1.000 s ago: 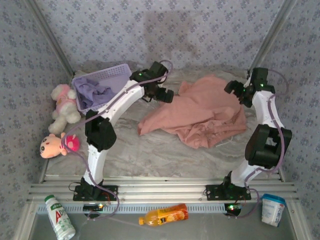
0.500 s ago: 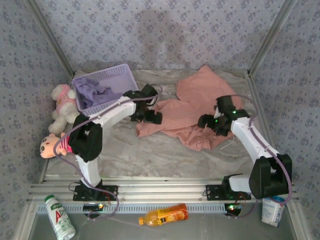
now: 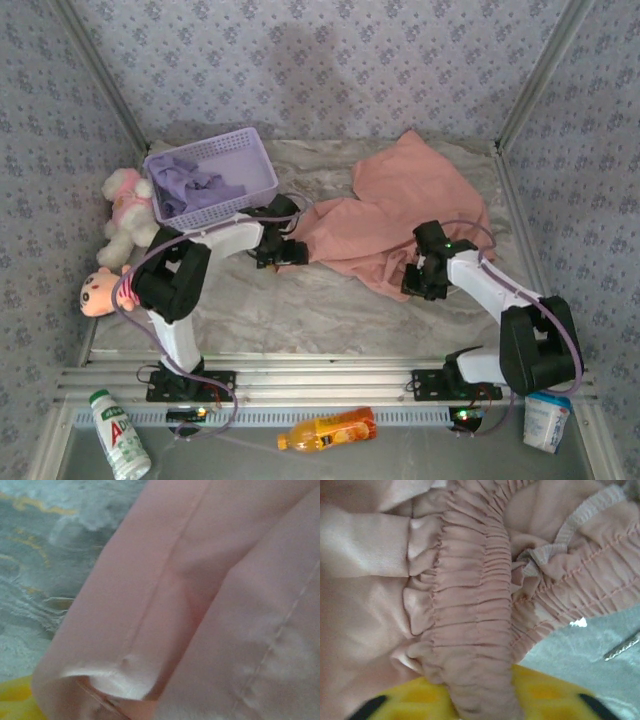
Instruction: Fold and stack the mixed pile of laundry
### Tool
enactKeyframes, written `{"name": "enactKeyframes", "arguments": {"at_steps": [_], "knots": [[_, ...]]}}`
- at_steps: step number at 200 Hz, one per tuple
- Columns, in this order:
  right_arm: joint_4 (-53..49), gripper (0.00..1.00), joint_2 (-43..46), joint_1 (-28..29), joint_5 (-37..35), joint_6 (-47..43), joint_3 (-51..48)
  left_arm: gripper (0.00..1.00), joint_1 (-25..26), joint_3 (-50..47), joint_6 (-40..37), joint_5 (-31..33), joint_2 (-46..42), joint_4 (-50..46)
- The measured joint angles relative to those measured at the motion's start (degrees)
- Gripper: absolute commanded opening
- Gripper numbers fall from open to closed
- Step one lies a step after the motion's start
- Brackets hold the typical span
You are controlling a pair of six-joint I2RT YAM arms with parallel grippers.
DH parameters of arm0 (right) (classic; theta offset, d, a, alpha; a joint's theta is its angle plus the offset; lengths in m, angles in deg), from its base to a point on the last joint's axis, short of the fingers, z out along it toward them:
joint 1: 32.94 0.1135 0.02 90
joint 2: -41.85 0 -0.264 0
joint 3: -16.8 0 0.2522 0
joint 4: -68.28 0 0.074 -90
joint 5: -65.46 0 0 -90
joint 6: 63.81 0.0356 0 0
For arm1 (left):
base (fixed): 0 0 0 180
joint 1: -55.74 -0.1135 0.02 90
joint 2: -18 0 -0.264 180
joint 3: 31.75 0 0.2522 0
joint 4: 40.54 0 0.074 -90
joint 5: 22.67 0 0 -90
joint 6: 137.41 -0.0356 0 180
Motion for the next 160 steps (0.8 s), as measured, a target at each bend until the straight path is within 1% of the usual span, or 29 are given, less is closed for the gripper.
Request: {"name": "enactKeyframes", "arguments": {"at_steps": [2,3,5,8,17,23,34,48,66,87,104,128,147,160], "knots": [[0.1,0.0,0.0,-0.2,0.0,0.0,0.0,0.45,-0.1,0.0,0.4,0.1,0.0,-0.1],[0.1,0.0,0.0,-0.3,0.0,-0.1,0.0,0.39,-0.1,0.1,0.5,0.1,0.0,-0.1],[0.2,0.0,0.1,-0.5,0.0,-0.1,0.0,0.35,-0.2,0.1,0.3,0.3,0.1,-0.2],[0.2,0.0,0.2,-0.8,0.0,0.0,0.0,0.26,-0.3,0.2,0.3,0.2,0.2,-0.2],[0.2,0.0,0.6,-2.1,0.2,-0.6,0.0,0.08,-0.4,0.9,0.4,-0.1,0.8,1.0],[0.2,0.0,1.1,-3.5,0.3,-0.9,0.1,0.0,-0.3,1.6,0.4,-0.1,1.4,1.7],[0.0,0.0,2.3,-6.9,0.8,-1.3,0.4,0.0,-0.3,3.5,0.2,-0.1,2.0,2.0],[-0.3,0.0,3.6,-12.6,1.4,-1.9,2.3,0.0,-0.1,6.8,-0.2,0.0,2.1,1.3],[0.0,0.0,3.5,-19.0,2.7,-2.4,7.3,0.0,-0.1,13.7,-0.5,0.0,2.1,-0.5],[0.4,0.0,-0.2,-21.6,4.2,-3.1,17.0,0.0,-0.2,24.9,-0.8,-0.4,2.9,-2.6],[0.3,0.0,-6.1,-21.9,6.4,-3.9,28.9,0.0,-0.5,37.4,-1.6,-1.0,5.4,-5.1],[-0.2,0.0,-14.3,-22.9,10.0,-4.5,48.4,0.0,-2.3,59.6,-2.0,-2.2,11.7,-9.9],[-0.9,0.0,-17.6,-24.0,12.5,-4.5,62.4,0.0,-4.4,78.5,-2.0,-3.2,17.7,-14.2],[-1.1,0.0,-18.9,-25.0,14.6,-4.4,71.2,0.0,-6.0,89.2,-1.9,-3.8,20.9,-15.7]]}}
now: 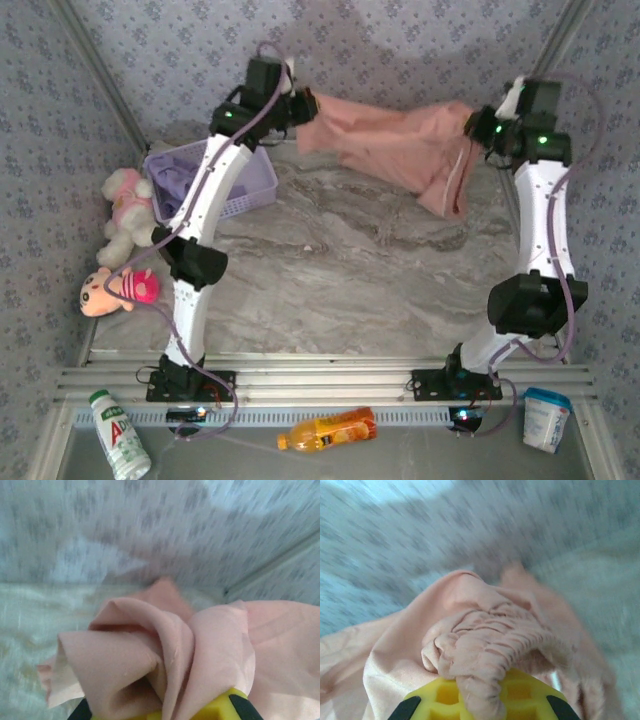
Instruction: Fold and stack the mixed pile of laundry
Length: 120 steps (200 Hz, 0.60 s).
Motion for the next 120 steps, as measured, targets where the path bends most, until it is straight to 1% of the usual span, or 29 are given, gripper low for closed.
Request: {"name": "enactKeyframes", "arguments": {"at_steps": [10,20,28,36,50,70,77,90,109,120], "knots": [[0.4,0.0,-0.6,-0.8,2.1,0.3,5.8,0.0,-1.2,5.8,0.5,-1.2,1.2,-0.5],[1.3,0.0,-0.8,-1.9,4.4,0.9,11.0,0.0,-2.3,8.9,1.2,-2.6,1.4,-0.5],[2.4,0.0,-0.4,-2.5,5.8,1.2,13.2,0.0,-3.0,10.2,1.5,-3.5,1.0,-0.5],[3.7,0.0,0.6,-2.9,6.9,1.6,13.4,0.01,-3.6,10.6,1.5,-4.0,0.5,-0.6],[6.1,0.0,3.8,-3.1,8.4,1.7,9.5,0.01,-3.6,10.5,1.0,-4.7,-0.5,-1.9],[9.0,0.0,10.5,-3.2,9.9,1.8,-4.5,0.03,-1.8,6.5,-1.5,-4.3,-2.8,-6.3],[10.2,0.0,12.8,-3.3,10.3,1.8,-10.6,0.03,-0.6,2.8,-2.9,-3.3,-4.3,-7.8],[11.2,0.0,16.6,-3.6,10.9,1.7,-22.6,0.03,2.4,-9.2,-5.2,-1.2,-9.1,-8.8],[10.7,0.0,20.3,-3.8,11.4,1.7,-38.9,0.01,6.8,-35.8,-6.1,0.6,-18.9,-4.9],[10.0,0.0,22.3,-3.8,11.6,1.8,-47.4,0.03,8.2,-51.6,-4.3,0.7,-24.4,-1.7]]}}
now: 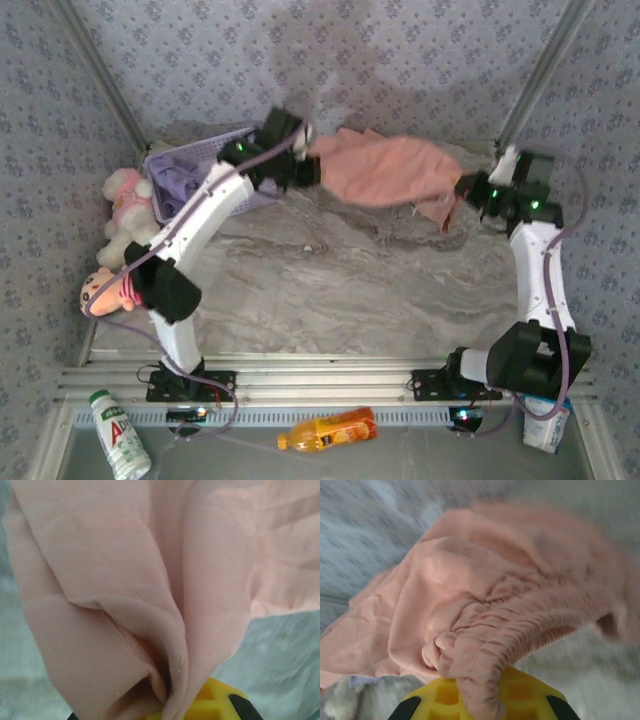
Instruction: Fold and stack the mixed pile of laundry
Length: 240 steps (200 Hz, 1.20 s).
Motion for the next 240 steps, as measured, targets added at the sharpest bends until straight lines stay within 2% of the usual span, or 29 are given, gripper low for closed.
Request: {"name": "enactKeyframes", "arguments": {"at_steps": [6,11,18,21,24,26,29,38,43,57,85,106,147,182,210,240], "knots": [[-0.7,0.01,1.3,0.2,0.2,0.2,-4.3,0.13,-0.1,-7.1,1.3,0.0,-2.4,1.3],[-1.9,0.09,2.7,0.6,0.3,0.3,-7.8,0.33,-0.5,-12.5,2.1,0.2,-4.3,2.2],[-3.6,0.3,4.6,1.5,0.3,0.6,-11.4,0.64,-1.7,-19.6,3.8,0.5,-6.8,3.1],[-4.4,0.44,5.6,2.2,0.3,0.8,-13.0,0.75,-2.3,-21.9,4.5,0.7,-7.6,3.5],[-5.0,0.53,6.3,2.8,0.3,0.8,-14.1,0.93,-2.8,-24.0,5.1,0.9,-8.4,3.9],[-5.6,0.58,7.0,3.5,0.2,1.2,-14.9,0.98,-3.3,-25.5,5.5,0.9,-8.9,4.0],[-6.4,0.63,7.9,4.4,0.1,1.1,-15.8,1.0,-3.9,-27.2,6.2,1.1,-9.5,4.1],[-8.9,0.76,10.4,7.6,-0.6,1.3,-17.7,1.0,-5.7,-31.2,8.0,1.7,-10.9,3.9],[-10.0,0.79,11.6,9.4,-1.1,1.5,-18.3,1.0,-6.6,-32.5,9.0,2.2,-11.3,3.9],[-12.3,0.8,14.1,12.2,-2.3,1.9,-18.7,1.0,-7.7,-33.4,10.6,3.2,-11.5,4.1],[-14.4,0.78,13.1,11.2,-7.1,2.2,-16.1,0.99,-7.5,-31.5,12.0,3.7,-11.2,6.7],[-13.9,0.74,7.3,10.6,-12.0,1.2,-10.8,0.92,-6.9,-27.8,12.3,3.6,-9.7,9.9],[-3.6,0.55,-7.3,6.9,-17.1,1.5,-6.7,0.69,-2.9,-23.1,10.7,1.4,-1.3,18.9],[1.9,0.52,-23.1,3.9,-18.9,3.6,-2.3,0.64,-1.1,-25.0,8.2,-0.1,5.9,20.7],[2.6,0.56,-30.8,3.6,-20.0,5.0,3.0,0.61,-1.1,-30.3,6.3,-0.2,6.4,20.0],[3.0,0.59,-36.4,3.6,-20.6,6.4,8.4,0.42,0.3,-34.4,4.8,-0.3,6.4,19.3]]}}
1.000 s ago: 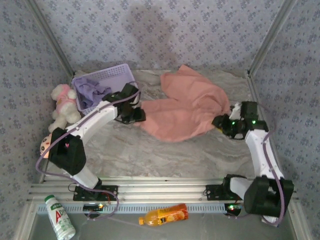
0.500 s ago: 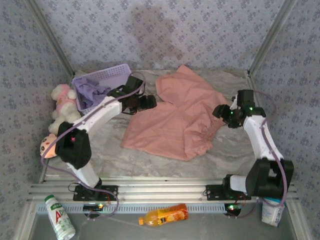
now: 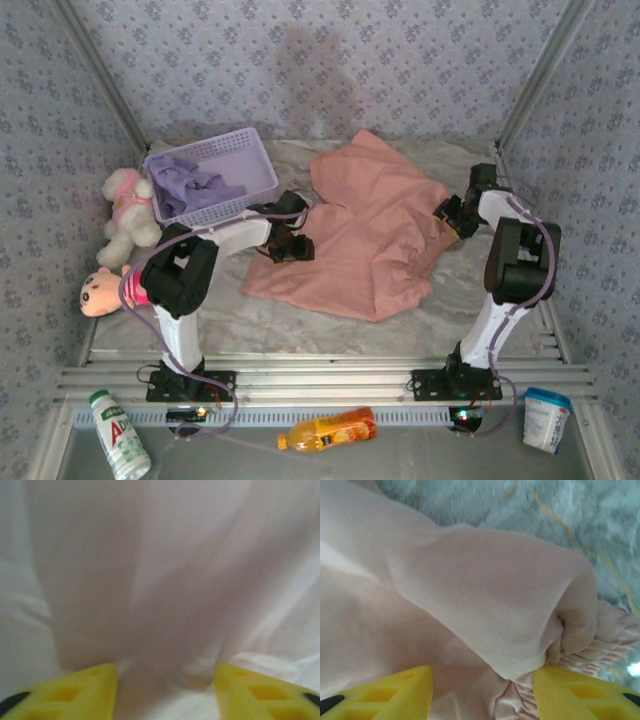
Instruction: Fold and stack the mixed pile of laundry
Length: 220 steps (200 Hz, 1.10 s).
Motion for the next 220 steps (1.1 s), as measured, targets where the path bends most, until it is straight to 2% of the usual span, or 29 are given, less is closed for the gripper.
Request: {"name": "enactKeyframes", "arguments": {"at_steps": [9,28,72,98,120,146,160,176,220], "knots": [[-0.1,0.6,-2.1,0.0,-0.2,0.2,2.1,0.38,1.1,-0.9,-0.2,0.0,-0.2,-0.5],[-0.6,0.62,-7.4,0.0,-0.2,0.3,7.9,0.39,3.8,-3.1,-0.2,-1.2,-1.9,-0.6],[-3.7,0.71,-16.8,0.1,2.4,-3.1,23.5,0.72,7.9,-5.7,3.7,-7.1,-5.6,-4.1],[-7.0,0.73,-15.1,0.9,2.0,-6.8,24.3,0.73,4.7,2.3,4.0,-6.7,-5.7,-8.7],[-9.4,0.75,-8.2,2.1,0.1,-9.7,19.1,0.75,-0.5,11.2,3.9,-6.0,-5.7,-8.6],[-12.6,0.84,4.8,3.5,-2.0,-11.3,9.7,0.89,-5.8,16.7,4.0,-4.4,-5.4,-7.3],[-13.5,0.9,12.0,3.7,-2.8,-11.5,3.9,0.92,-7.6,16.7,3.9,-3.9,-5.3,-7.6],[-14.6,0.9,18.4,3.8,-3.4,-11.0,-2.6,0.93,-8.4,15.3,3.7,-3.6,-5.2,-7.8],[-18.4,0.82,27.5,9.5,-6.8,-6.6,-20.2,0.91,-8.0,6.6,4.1,-4.3,-5.3,-6.1]]}}
